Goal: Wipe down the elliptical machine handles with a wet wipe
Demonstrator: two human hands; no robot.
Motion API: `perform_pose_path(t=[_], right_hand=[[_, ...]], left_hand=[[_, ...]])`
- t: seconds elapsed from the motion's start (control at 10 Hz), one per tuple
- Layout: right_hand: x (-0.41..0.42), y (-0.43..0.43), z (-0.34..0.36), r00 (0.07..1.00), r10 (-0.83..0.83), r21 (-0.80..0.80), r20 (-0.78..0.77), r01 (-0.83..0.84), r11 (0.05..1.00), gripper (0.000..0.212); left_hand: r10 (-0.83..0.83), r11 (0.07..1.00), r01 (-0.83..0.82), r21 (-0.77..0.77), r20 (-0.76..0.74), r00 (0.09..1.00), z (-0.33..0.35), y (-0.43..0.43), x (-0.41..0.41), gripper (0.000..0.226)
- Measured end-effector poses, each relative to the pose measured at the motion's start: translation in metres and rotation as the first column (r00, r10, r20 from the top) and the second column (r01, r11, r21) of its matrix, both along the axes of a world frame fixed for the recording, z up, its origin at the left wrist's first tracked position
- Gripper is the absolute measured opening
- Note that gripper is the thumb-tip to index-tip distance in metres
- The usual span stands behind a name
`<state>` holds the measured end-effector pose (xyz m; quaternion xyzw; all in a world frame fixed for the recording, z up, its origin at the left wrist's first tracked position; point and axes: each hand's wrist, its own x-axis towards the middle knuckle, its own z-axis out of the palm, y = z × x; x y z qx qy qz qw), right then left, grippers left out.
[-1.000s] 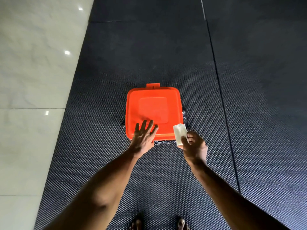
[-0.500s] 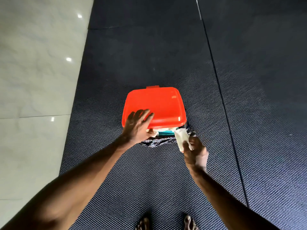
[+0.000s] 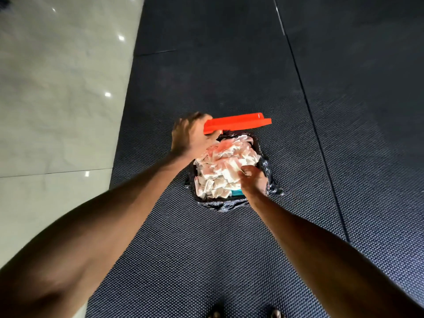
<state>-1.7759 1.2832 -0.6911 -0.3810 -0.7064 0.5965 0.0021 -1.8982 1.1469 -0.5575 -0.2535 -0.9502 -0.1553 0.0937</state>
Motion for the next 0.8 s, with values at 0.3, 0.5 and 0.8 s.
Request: perform_pose_path(t=[0.3, 0.5, 0.8], right_hand=[[-0.039, -0.005, 0.003, 0.988, 0.022, -0.154, 0.155, 0.003, 0.988, 0.042], [0.021, 0.01, 0.04, 0.972, -0.117, 0.184, 0.204, 0.079, 0.98, 0.029], [0.113, 0.036, 0.084, 0.99, -0.068, 0.052, 0.124, 0.062, 0.997, 0.021]], left_hand=[[0.013, 1.0, -0.013, -0.016, -0.028, 1.0, -0.007, -0.001, 0.006, 0.043], [0.05, 0.997, -0.04, -0.068, 0.163, 0.985, -0.013, -0.002, 0.035, 0.056], [0.072, 0.995, -0.033, -0.093, 0.448, 0.891, -0.005, 0.005, 0.125, 0.054]])
